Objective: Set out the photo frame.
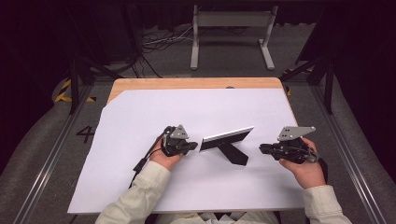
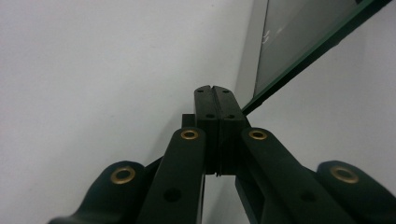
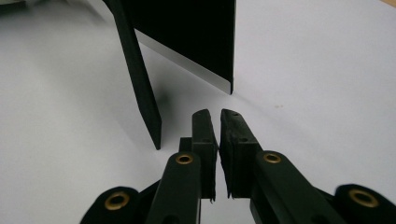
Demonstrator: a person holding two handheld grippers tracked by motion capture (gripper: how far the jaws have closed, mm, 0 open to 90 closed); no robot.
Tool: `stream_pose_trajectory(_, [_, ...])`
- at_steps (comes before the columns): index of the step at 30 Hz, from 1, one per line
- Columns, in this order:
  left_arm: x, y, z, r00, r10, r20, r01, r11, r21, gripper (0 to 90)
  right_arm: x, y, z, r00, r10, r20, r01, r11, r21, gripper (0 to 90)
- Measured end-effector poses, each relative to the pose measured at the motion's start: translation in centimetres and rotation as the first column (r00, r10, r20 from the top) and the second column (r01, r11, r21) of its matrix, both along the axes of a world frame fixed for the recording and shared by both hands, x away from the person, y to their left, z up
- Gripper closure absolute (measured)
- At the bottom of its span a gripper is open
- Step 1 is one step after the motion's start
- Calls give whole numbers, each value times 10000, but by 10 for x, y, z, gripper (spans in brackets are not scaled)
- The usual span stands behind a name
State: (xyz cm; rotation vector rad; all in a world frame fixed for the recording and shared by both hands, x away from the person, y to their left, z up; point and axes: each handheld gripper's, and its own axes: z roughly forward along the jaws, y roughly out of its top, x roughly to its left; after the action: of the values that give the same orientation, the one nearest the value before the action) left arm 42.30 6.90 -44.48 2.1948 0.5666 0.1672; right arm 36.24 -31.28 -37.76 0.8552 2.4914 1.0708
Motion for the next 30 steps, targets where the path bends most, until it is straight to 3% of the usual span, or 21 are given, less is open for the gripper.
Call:
stream_pose_trajectory(5, [1, -4, -3, 9994, -301, -197, 306, 9992, 251, 900, -4, -3, 0, 10000, -71, 12, 71, 10000, -37, 837])
stream_pose_trajectory(6, [2, -7, -2, 9987, -438, -276, 452, 9977, 503, 900, -5, -4, 1, 10000, -83, 32, 83, 10000, -34, 837])
stream_pose_trajectory(10, [-2, -13, 2, 9981, -599, 130, 583, 9930, 1029, 900, -5, -3, 0, 10000, -32, 23, 32, 10000, -12, 832])
stream_pose_trajectory(21, [-3, -13, 1, 9955, -940, 116, 919, 9885, 1205, 900, -6, -3, 1, 10000, -25, 75, 25, 10000, 0, 828])
stream_pose_trajectory(30, [-8, -18, 4, 9834, -1815, 72, 1784, 9726, 1491, 900, -7, -6, 6, 10000, -79, -4, 80, 9999, 139, 844])
